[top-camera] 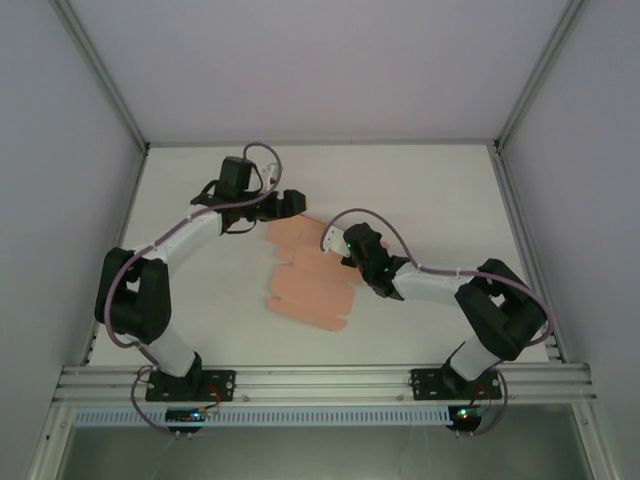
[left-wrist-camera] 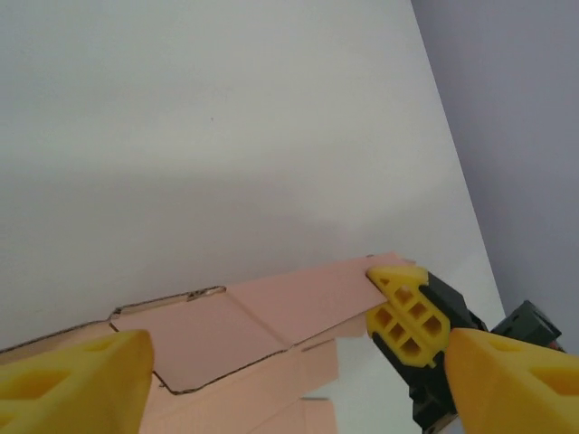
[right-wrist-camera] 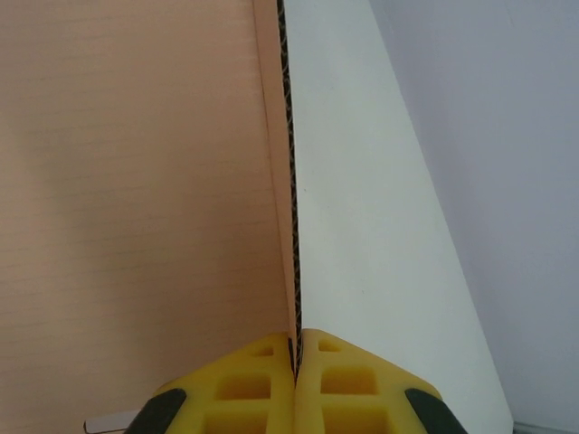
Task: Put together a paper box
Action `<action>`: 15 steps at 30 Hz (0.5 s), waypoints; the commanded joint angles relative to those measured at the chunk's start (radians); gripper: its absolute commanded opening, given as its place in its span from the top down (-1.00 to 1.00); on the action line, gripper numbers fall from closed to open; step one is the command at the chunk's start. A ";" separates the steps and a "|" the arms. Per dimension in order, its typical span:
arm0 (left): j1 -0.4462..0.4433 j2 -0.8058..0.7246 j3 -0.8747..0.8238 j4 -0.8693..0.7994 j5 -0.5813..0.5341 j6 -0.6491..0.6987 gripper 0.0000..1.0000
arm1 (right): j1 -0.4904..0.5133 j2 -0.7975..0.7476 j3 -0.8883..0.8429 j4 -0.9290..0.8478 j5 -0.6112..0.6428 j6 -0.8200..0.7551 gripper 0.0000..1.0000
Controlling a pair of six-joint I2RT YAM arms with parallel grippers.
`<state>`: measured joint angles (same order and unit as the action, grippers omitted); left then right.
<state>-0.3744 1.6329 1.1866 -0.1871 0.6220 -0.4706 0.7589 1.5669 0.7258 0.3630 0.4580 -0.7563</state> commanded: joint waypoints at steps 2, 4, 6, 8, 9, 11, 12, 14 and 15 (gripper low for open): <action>-0.030 -0.006 -0.016 -0.025 0.092 0.056 -0.46 | 0.012 -0.019 0.016 0.023 0.002 0.019 1.00; -0.040 -0.005 -0.032 -0.037 0.107 0.064 -0.35 | 0.007 -0.021 0.025 -0.006 0.009 0.062 1.00; -0.055 -0.004 -0.051 -0.034 0.113 0.064 -0.27 | 0.004 -0.021 0.024 0.002 0.010 0.063 1.00; -0.068 0.003 -0.065 -0.012 0.114 0.061 -0.27 | 0.007 -0.025 0.014 0.018 0.010 0.060 1.00; -0.072 0.009 -0.071 0.009 0.118 0.048 -0.26 | 0.012 -0.026 0.010 0.021 -0.007 0.049 1.00; -0.074 0.026 -0.084 0.082 0.146 0.009 -0.16 | 0.021 -0.020 0.011 0.023 -0.022 0.046 1.00; -0.079 0.031 -0.094 0.133 0.158 -0.021 -0.13 | 0.024 -0.015 0.015 0.023 -0.019 0.046 1.00; -0.079 0.043 -0.119 0.256 0.190 -0.095 -0.10 | 0.028 -0.001 0.027 0.038 -0.001 0.046 1.00; -0.082 0.048 -0.130 0.311 0.193 -0.125 -0.10 | 0.029 0.004 0.029 0.039 0.005 0.046 1.00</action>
<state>-0.4526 1.6604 1.0737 -0.0669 0.7567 -0.5049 0.7753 1.5654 0.7265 0.3714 0.4587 -0.7227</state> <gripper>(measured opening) 0.550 0.044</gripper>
